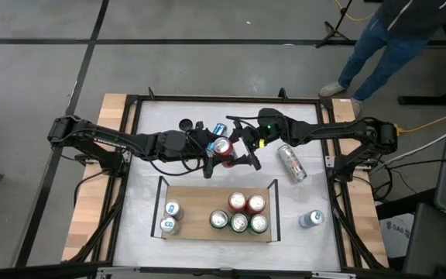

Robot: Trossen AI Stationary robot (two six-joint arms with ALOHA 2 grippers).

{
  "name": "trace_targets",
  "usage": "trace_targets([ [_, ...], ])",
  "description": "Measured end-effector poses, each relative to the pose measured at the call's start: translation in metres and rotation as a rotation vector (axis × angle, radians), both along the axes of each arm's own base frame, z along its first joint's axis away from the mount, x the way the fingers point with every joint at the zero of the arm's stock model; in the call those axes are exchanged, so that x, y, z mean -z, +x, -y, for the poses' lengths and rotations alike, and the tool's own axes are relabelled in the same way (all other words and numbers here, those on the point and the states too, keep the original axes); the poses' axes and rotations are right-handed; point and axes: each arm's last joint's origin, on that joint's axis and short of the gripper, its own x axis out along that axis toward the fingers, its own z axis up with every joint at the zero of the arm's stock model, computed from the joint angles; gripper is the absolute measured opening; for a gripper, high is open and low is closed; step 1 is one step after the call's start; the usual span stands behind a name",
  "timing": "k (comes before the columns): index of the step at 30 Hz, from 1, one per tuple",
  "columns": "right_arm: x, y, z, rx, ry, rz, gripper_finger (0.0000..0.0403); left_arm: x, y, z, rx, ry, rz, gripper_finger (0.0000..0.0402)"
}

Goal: Place canned beverage on shelf
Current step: Put the red soda can on the shelf aligned with the other red soda can

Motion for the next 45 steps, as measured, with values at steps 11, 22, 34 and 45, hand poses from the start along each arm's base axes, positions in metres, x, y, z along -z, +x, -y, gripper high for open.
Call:
trace_targets([
  [11,-0.002,-0.003,0.002,0.026,0.004,-0.018,0.0389,0.0,-0.001,0.0,-0.004,0.003,-0.007,0.0279],
  [22,-0.02,-0.041,0.005,0.161,-0.09,-0.171,0.0371,-0.01,-0.017,0.012,0.048,-0.002,-0.032,0.0279],
  [34,-0.026,-0.063,0.005,0.354,-0.214,-0.285,0.0371,-0.006,-0.023,0.038,0.117,-0.048,-0.063,0.0279],
  [45,-0.025,-0.063,0.005,0.348,-0.211,-0.29,0.0372,0.003,-0.023,0.058,0.123,-0.09,-0.098,0.0279],
])
